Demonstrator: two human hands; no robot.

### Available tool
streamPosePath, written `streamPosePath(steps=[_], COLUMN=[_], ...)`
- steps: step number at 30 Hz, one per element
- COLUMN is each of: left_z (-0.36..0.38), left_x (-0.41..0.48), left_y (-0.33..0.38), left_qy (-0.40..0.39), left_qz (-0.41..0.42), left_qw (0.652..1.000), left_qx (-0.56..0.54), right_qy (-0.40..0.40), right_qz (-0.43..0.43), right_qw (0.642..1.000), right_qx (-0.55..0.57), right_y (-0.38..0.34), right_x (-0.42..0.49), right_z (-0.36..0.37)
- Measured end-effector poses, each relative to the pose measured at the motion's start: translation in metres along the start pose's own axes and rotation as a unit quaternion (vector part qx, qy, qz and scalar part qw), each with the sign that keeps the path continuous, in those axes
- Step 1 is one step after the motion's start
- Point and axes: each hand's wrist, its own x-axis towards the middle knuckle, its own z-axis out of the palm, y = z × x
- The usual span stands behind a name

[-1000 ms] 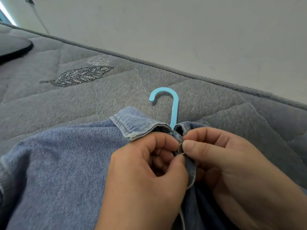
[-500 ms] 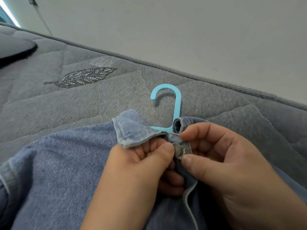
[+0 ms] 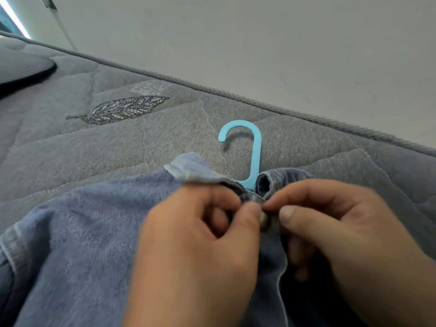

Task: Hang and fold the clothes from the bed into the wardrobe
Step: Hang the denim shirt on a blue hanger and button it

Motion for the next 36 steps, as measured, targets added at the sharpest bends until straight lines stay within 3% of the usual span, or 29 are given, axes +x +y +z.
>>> streamPosePath(steps=[1,3,6,8,10,14,16,20,22,24,26,29,32,36], left_z=[-0.004,-0.015,-0.023,-0.023,-0.023,-0.02,-0.017,-0.016,-0.018,-0.019,-0.02,-0.02,-0.022,-0.023], left_x=[0.002,0.009,0.015,0.018,0.022,0.022,0.017,0.014,0.015,0.016,0.02,0.023,0.025,0.029], left_y=[0.001,-0.007,-0.016,-0.02,-0.021,-0.026,-0.029,-0.036,-0.037,-0.032,-0.029,-0.036,-0.044,-0.048], left_qy=[0.073,0.125,0.046,-0.007,-0.046,-0.081,-0.1,-0.179,-0.177,-0.129,-0.059,-0.003,-0.044,-0.024], left_qz=[0.041,0.086,0.203,0.254,0.25,0.253,0.261,0.298,0.297,0.268,0.241,0.19,0.12,0.102], left_qw=[0.996,0.988,0.975,0.956,0.955,0.949,0.939,0.878,0.885,0.925,0.943,0.925,0.9,0.905], left_qx=[0.018,-0.012,0.08,0.146,0.155,0.171,0.201,0.331,0.312,0.235,0.22,0.328,0.417,0.412], right_qy=[0.057,0.137,0.122,0.082,0.058,0.075,0.066,-0.014,-0.001,0.052,0.087,0.046,0.027,0.054], right_qz=[-0.058,-0.171,-0.192,-0.193,-0.198,-0.192,-0.2,-0.188,-0.179,-0.177,-0.13,-0.064,-0.093,-0.126], right_qw=[0.993,0.942,0.889,0.89,0.898,0.925,0.92,0.896,0.9,0.898,0.896,0.887,0.881,0.877], right_qx=[-0.08,-0.253,-0.397,-0.405,-0.39,-0.319,-0.331,-0.403,-0.396,-0.399,-0.416,-0.455,-0.463,-0.461], right_y=[-0.003,-0.004,0.011,0.021,0.022,0.016,0.016,0.013,0.013,0.017,0.025,0.03,0.031,0.039], right_x=[-0.002,-0.001,0.006,0.011,0.012,0.011,0.011,0.008,0.008,0.011,0.014,0.015,0.015,0.015], right_z=[-0.004,-0.01,-0.01,-0.012,-0.017,-0.022,-0.026,-0.031,-0.029,-0.024,-0.021,-0.022,-0.02,-0.01])
